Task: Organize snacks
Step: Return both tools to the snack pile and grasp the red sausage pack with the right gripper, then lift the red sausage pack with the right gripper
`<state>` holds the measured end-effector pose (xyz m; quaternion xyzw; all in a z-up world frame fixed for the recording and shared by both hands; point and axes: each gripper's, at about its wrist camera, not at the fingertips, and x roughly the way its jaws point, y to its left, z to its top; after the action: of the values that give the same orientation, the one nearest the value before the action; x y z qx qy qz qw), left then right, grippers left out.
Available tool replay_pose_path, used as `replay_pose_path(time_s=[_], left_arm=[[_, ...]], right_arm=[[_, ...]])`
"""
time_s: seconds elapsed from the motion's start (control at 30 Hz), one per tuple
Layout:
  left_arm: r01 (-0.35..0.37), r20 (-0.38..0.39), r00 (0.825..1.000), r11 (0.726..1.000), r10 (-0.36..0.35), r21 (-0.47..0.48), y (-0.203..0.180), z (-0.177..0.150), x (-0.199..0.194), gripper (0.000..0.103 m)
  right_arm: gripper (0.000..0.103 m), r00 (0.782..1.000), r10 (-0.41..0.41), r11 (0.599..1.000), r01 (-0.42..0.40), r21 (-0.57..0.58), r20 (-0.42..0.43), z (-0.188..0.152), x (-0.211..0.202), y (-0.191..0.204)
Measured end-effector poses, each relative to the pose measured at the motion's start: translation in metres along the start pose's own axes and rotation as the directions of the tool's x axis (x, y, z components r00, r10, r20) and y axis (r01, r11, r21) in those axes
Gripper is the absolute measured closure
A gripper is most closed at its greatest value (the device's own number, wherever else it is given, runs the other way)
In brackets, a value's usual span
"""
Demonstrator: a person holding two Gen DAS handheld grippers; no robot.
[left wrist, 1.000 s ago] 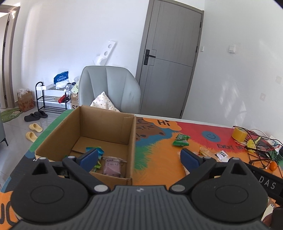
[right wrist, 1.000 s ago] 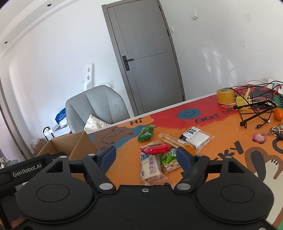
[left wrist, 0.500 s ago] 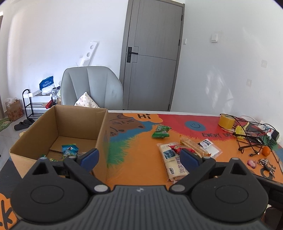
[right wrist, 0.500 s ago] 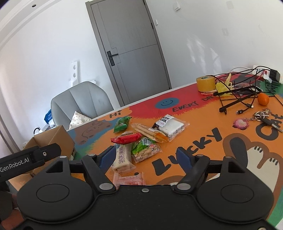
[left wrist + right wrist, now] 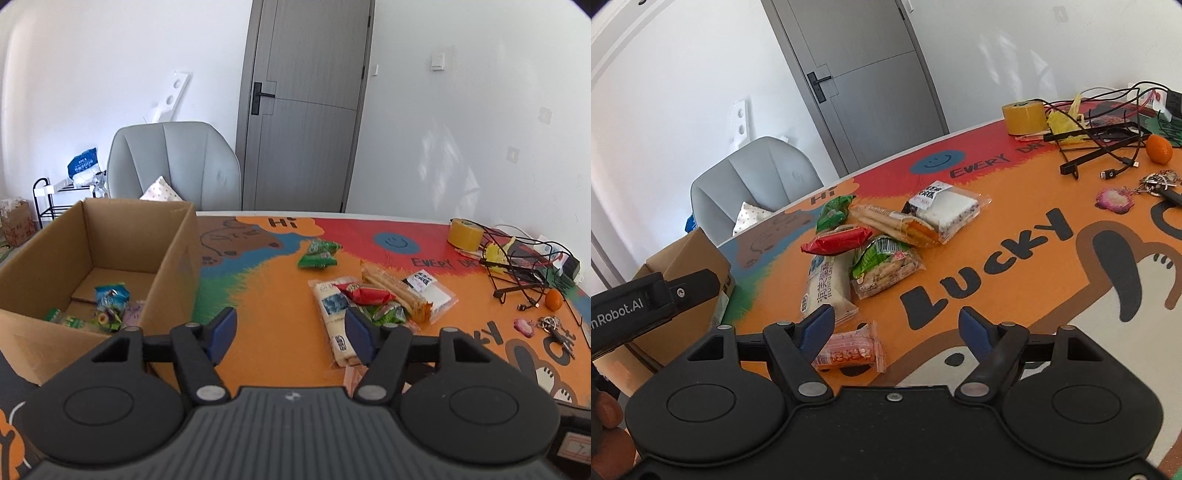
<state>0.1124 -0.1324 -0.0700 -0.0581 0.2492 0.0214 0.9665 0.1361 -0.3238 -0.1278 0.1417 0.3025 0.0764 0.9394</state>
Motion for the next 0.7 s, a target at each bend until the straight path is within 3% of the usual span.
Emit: replay_pose_path(time_s=[0.33, 0.43, 0.5, 0.7], left_arm=[[0.02, 0.002, 1.0, 1.0, -0.02, -0.009, 0.003, -0.006, 0.0, 0.046], [0.013, -0.002, 1.0, 1.0, -0.013, -0.006, 0.004, -0.006, 0.001, 0.046], [0.009, -0.003, 1.0, 1.0, -0.009, -0.005, 0.004, -0.007, 0.002, 0.046], [0.019, -0.018, 1.0, 1.0, -0.018, 0.011, -0.005, -0.012, 0.006, 0.046]], right_arm=[[0.031, 0.999, 0.026, 0.999, -0.027, -0.024, -0.04, -0.008, 0.019, 0.024], [0.04, 0.999, 0.014, 0.999, -0.015, -0.033, -0.036, -0.011, 0.022, 0.027], [0.059, 1.0, 0.006, 0.999, -0.007, -0.043, -0.029, -0.012, 0.021, 0.028], [0.074, 0.999, 0.034, 0.999, -0.034, 0.002, -0.029, -0.008, 0.018, 0.015]])
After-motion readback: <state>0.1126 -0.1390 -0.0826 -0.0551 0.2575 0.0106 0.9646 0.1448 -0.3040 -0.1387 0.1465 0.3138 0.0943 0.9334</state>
